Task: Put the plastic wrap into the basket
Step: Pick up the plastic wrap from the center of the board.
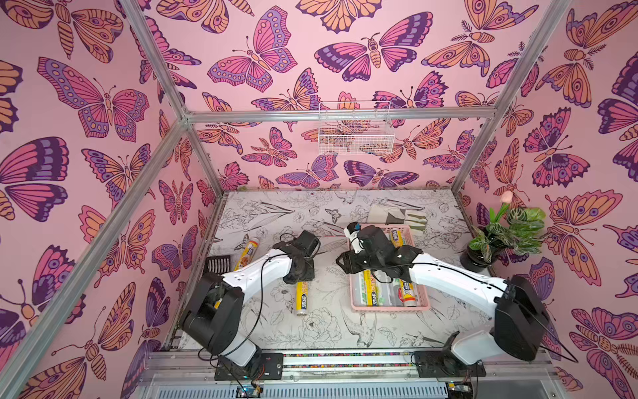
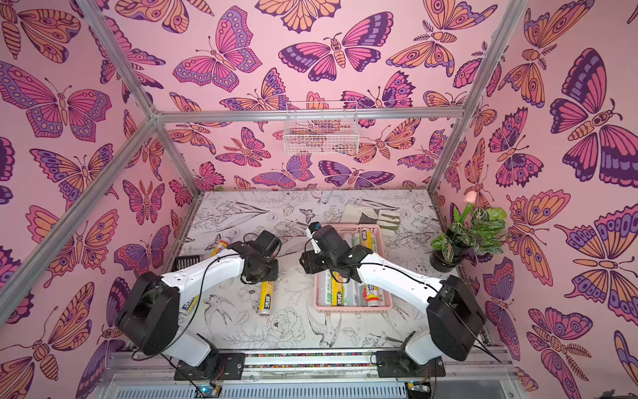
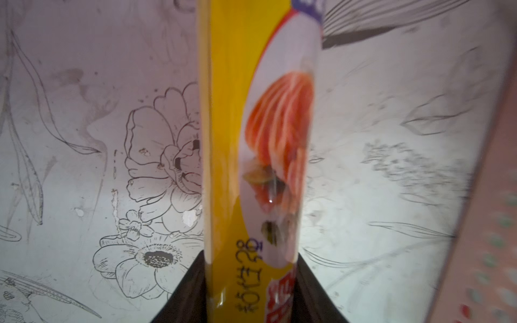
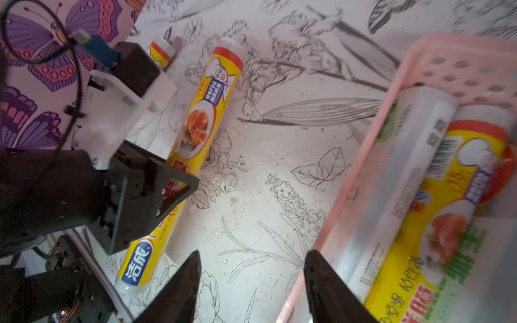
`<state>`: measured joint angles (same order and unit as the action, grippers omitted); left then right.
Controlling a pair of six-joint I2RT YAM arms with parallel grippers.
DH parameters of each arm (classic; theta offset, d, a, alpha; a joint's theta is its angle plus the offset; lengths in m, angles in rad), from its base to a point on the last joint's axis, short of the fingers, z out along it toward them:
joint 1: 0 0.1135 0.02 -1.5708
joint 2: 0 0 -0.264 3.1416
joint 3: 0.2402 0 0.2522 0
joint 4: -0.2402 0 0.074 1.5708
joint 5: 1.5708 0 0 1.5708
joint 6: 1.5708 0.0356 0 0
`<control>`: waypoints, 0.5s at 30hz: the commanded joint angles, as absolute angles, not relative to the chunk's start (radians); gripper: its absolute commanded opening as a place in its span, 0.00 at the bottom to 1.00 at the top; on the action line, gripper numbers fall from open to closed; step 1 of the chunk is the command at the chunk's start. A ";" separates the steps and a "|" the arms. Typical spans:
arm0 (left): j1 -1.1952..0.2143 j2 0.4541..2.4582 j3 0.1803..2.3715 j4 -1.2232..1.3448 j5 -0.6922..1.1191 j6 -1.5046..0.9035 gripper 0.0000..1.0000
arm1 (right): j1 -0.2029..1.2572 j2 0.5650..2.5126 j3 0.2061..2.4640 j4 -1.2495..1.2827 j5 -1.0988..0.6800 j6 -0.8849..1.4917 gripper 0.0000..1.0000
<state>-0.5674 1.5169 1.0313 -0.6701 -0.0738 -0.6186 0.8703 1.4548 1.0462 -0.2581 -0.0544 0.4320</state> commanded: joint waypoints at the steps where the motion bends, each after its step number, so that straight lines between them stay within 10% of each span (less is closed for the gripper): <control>1: -0.605 1.447 1.121 -0.654 -0.028 -0.649 0.27 | 0.857 1.372 0.998 -0.243 0.100 0.462 0.63; 15: -0.789 1.717 1.420 -0.392 0.172 -0.767 0.23 | 0.752 1.068 0.797 -0.236 0.285 0.536 0.65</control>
